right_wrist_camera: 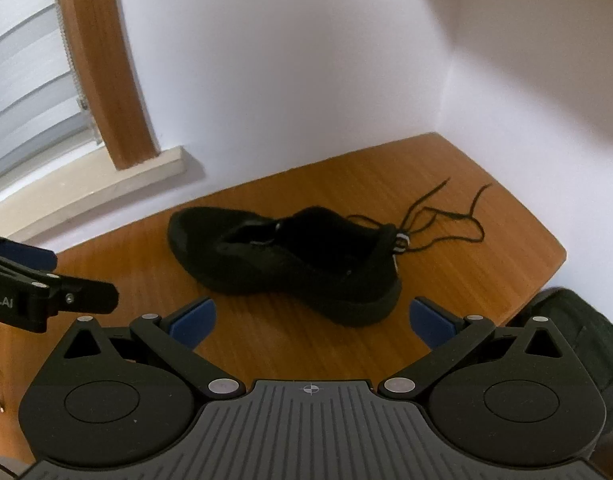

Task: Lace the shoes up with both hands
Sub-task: 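Approach the black sneaker and its loose laces with both tools, then reach the right tool toward the loose black lace beside the sneaker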

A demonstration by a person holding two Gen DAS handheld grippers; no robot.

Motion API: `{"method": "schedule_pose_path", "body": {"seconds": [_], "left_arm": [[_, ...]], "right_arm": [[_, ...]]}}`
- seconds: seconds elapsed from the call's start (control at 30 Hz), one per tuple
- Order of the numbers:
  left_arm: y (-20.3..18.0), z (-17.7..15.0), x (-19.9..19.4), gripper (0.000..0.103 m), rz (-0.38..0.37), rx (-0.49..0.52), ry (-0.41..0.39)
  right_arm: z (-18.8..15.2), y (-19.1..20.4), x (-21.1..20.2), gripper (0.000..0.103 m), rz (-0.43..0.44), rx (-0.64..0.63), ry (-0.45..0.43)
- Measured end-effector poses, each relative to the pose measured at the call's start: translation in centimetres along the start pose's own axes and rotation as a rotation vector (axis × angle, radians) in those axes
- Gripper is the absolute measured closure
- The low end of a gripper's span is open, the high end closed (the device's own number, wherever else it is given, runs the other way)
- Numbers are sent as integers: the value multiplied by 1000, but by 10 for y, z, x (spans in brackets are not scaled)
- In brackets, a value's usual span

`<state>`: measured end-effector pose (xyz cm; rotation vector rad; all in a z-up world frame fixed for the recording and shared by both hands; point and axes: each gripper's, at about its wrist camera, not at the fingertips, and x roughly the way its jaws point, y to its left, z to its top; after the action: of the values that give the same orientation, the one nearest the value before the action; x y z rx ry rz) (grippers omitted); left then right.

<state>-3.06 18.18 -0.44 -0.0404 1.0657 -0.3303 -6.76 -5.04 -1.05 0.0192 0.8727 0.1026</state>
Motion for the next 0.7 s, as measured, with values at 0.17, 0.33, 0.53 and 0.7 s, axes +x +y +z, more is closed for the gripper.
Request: {"method": "schedule_pose_path", "body": {"seconds": [0.17, 0.33, 0.53, 0.7], "left_arm": [[3, -2, 2, 0, -10, -2, 1], [-1, 0, 6, 0, -12, 3, -2], [-10, 8, 15, 0, 3, -6, -3], [-25, 22, 33, 0, 24, -22, 6]], "right_arm": [[1, 2, -6, 0, -16, 4, -12], [1, -2, -7, 0, -17, 4, -16], [8, -17, 1, 0, -6, 10, -16], [18, -36, 14, 0, 10, -12, -14]]}}
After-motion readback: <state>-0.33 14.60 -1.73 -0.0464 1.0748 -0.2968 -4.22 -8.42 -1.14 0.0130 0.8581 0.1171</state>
